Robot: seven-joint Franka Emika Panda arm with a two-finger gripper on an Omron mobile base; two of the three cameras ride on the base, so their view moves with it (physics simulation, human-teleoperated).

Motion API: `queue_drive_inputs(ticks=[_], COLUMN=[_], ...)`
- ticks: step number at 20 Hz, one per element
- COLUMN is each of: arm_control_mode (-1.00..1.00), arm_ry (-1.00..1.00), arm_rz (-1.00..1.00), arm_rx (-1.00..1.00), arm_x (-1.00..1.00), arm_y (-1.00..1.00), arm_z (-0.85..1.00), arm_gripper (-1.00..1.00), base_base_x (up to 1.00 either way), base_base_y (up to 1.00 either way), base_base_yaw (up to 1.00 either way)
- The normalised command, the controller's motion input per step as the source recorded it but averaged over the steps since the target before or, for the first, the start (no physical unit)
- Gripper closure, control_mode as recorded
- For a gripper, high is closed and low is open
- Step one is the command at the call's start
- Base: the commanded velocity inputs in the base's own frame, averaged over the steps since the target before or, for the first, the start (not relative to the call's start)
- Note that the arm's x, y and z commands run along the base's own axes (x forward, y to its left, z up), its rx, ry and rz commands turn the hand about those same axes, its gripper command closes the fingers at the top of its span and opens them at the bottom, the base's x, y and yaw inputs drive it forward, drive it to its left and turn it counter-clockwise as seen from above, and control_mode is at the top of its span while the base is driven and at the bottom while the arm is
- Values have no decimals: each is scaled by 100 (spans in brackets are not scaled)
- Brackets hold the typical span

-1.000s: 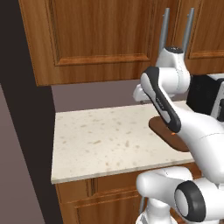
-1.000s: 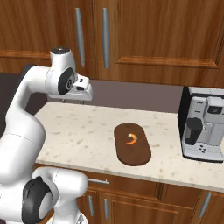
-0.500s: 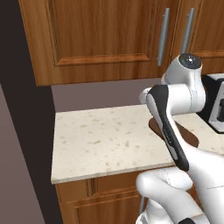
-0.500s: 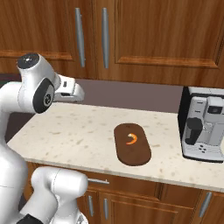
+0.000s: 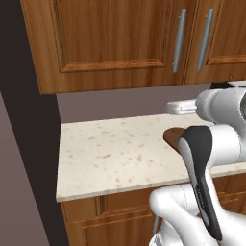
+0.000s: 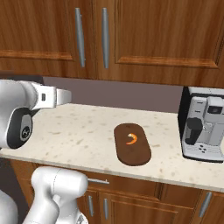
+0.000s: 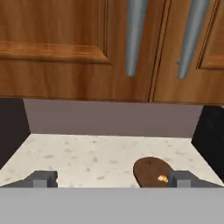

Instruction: Open the cabinet, retrieve the rolling pin, and place it next to the meat on the cutting board to prepare for tenderizing.

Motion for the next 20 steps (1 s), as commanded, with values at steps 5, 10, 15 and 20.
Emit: queue_drive_inputs(ticks=[5, 10, 15, 20], arm_control_mode=[-100, -100, -100, -100], arm_ry=[-44, -36, -29, -10], arm_rz=[-7, -6, -3, 0], arm_rx=[6, 7, 5, 1], arm_x=[-43, -23, -12, -6], arm_y=[-3, 0, 0, 0], arm_z=[95, 98, 86, 35], arm_gripper=[-100, -100, -100, -100], base_base_x=[0, 0, 0, 0], base_base_y=[0, 0, 0, 0], base_base_yaw=[0, 0, 0, 0])
